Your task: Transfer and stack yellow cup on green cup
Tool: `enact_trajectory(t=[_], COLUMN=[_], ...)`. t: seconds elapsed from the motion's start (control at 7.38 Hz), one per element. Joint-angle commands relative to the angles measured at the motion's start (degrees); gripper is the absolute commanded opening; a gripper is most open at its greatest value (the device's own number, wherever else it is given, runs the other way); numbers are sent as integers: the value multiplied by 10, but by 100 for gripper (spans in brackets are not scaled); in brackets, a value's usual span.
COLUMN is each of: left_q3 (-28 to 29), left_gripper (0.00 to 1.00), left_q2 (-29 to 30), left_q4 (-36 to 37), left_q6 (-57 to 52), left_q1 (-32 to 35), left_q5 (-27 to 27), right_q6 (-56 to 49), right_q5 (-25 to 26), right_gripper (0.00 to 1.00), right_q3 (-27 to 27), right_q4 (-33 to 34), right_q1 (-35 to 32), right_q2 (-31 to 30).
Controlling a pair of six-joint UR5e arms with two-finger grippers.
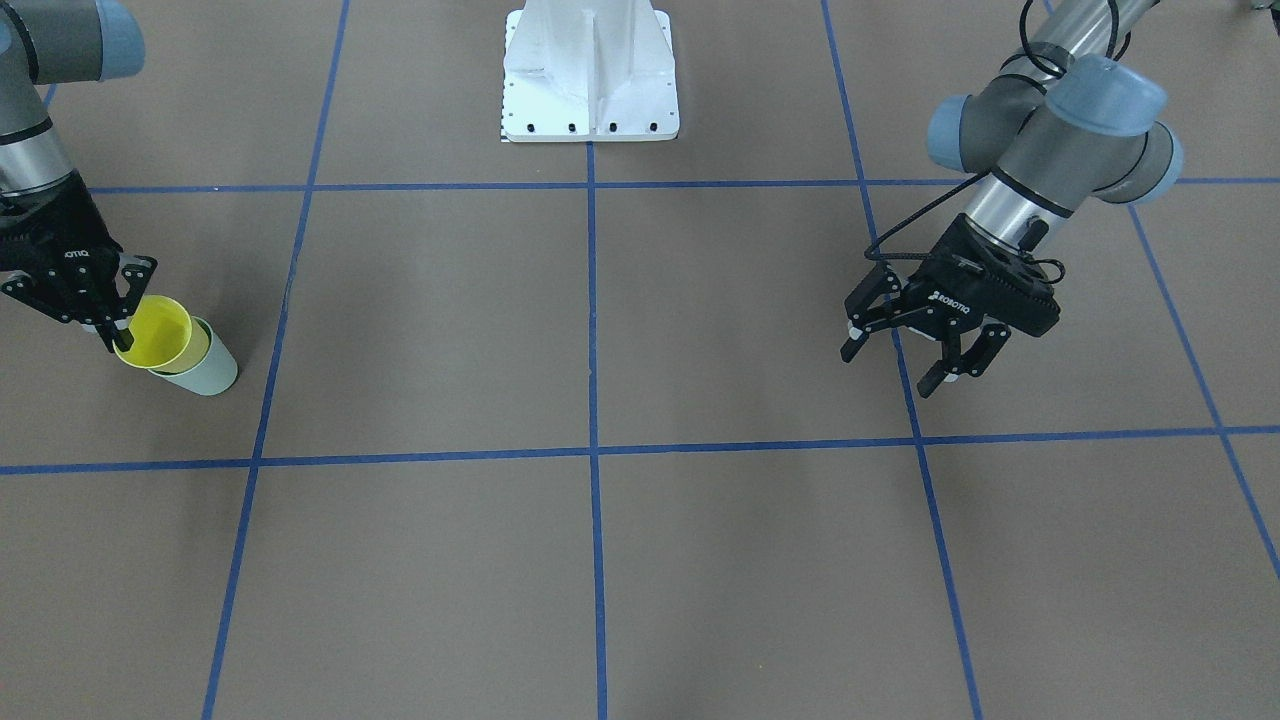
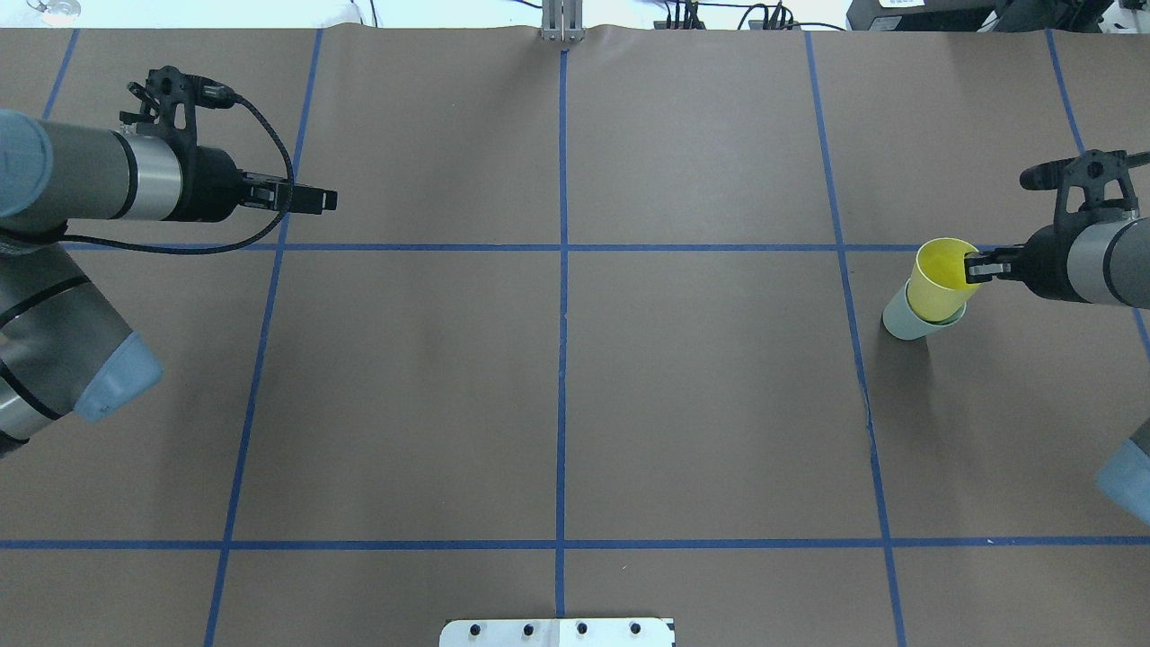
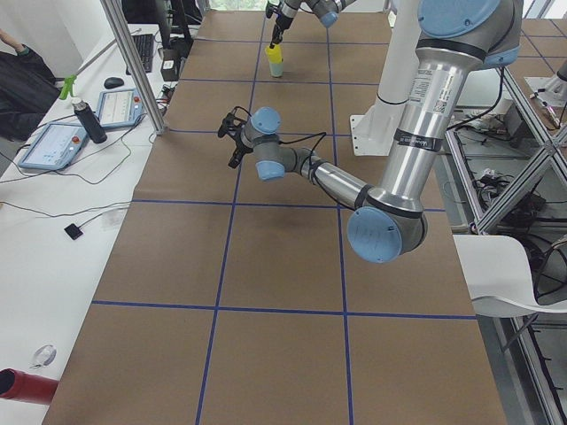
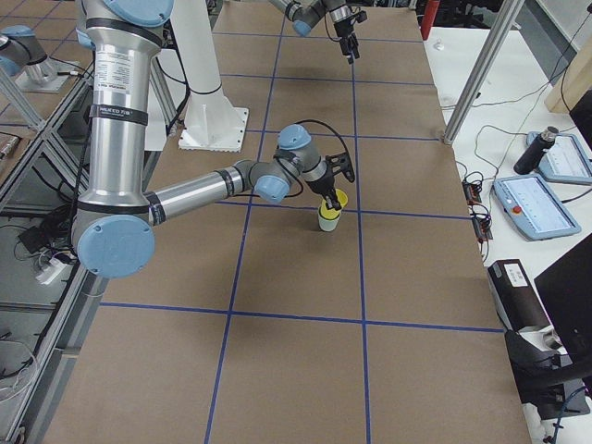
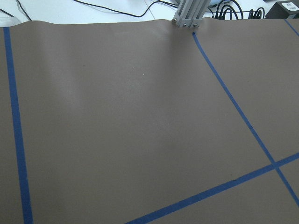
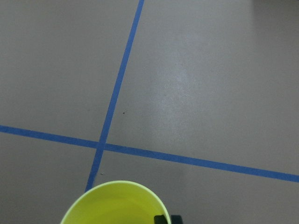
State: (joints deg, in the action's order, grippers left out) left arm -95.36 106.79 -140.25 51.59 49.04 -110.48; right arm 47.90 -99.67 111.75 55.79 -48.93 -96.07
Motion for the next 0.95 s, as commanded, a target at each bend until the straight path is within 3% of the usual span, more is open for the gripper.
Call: enact_trajectory(t=[0.0, 0.41, 0.54, 0.68, 0.81], left_q3=[0, 0, 1, -4, -2], left_gripper=[100, 100, 100, 100, 100], left_q2=[0, 0, 0, 2, 0], left_q4=[0, 1, 22, 91, 121], left_q6=[0, 0, -17, -88, -161], left_q1=[0, 7, 37, 86, 121], left_q5=[0, -2, -35, -90, -111], right_q6=[0, 8, 9, 10, 10], right_q5=[1, 3, 2, -12, -41], right_gripper=[61, 98, 99, 99, 99], right_q3=[2, 6, 7, 7, 7], right_q4=[-1, -1, -1, 0, 1], right_q1=[0, 0, 0, 0, -3], right_q2=[0, 0, 1, 4, 12])
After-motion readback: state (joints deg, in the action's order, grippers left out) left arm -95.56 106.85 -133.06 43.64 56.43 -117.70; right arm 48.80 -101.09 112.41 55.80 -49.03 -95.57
